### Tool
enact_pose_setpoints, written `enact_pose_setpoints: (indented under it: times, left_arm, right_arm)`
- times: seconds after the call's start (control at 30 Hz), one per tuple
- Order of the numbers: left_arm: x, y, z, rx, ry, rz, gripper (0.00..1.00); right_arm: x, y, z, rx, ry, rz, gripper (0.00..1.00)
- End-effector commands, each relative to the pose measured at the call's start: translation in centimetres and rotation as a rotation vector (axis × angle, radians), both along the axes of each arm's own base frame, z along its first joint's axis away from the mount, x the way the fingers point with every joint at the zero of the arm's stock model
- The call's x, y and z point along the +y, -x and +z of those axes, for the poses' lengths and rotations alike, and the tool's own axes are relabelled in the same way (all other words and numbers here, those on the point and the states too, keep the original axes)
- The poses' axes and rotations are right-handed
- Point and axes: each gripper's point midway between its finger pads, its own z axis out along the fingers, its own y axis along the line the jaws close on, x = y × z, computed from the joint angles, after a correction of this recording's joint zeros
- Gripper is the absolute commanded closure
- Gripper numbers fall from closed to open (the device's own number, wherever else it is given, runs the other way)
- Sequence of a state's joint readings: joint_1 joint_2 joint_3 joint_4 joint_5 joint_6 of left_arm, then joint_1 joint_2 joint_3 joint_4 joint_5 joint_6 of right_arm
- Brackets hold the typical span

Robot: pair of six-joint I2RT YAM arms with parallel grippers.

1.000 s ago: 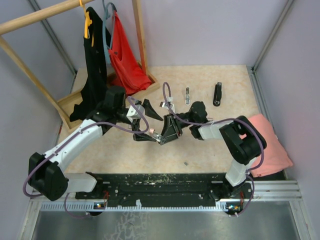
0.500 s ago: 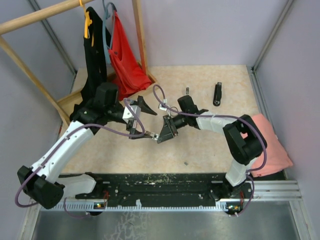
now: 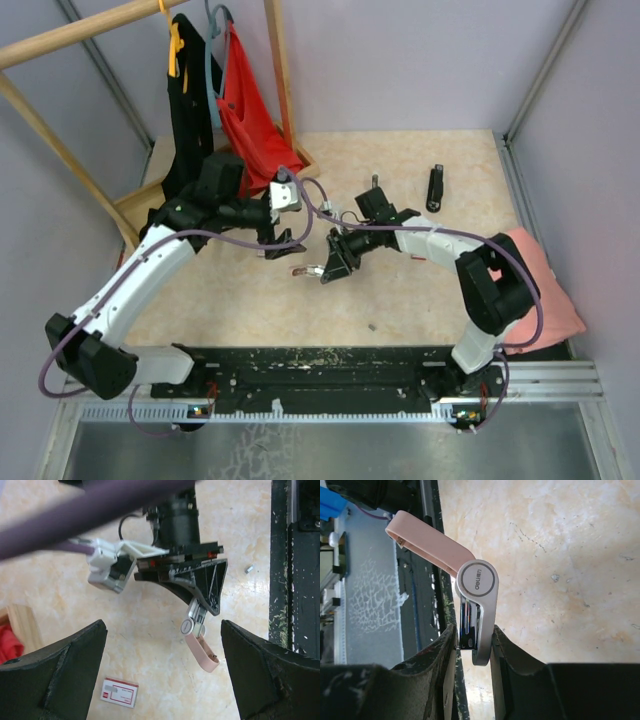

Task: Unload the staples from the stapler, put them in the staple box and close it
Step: Unload the staple at the center of the board.

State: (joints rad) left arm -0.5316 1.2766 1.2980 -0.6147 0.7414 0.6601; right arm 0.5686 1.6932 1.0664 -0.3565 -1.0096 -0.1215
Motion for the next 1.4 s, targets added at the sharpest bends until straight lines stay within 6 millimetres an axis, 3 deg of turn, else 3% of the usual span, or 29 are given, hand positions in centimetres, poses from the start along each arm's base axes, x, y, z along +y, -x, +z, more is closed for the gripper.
enact_pose_setpoints:
  times: [0.0, 0.43, 0.73, 0.93, 1.37]
  left_arm:
    - [0.1, -0.1, -1.8, 0.092, -0.073, 0.042, 0.00]
    - [-1.3, -0.9, -5.6, 0.202, -0.140, 0.056, 0.00]
    - [-1.4, 1.0, -2.7, 0.105, -0.010, -0.004, 0.00]
    - [-1.3, 1.3, -3.4, 0.118, -0.003, 0.001, 0.00]
    - [-2.4, -1.6, -6.7, 0.256, -0.097, 0.083, 0.00]
  right_arm:
    - [0.3, -1.3, 3.9, -0.199, -0.049, 0.016, 0.98]
    - [-0.2, -1.8, 5.0, -0.263, -0.060, 0.004, 0.98]
    - [-1.4, -3.0, 5.5, -0.235, -0.101, -0.051, 0.98]
    - [-1.8, -3.5, 5.9, -0.223, -0.123, -0.072, 0.98]
    - [-2.3, -3.9, 6.1, -0.283, -0.109, -0.090, 0.99]
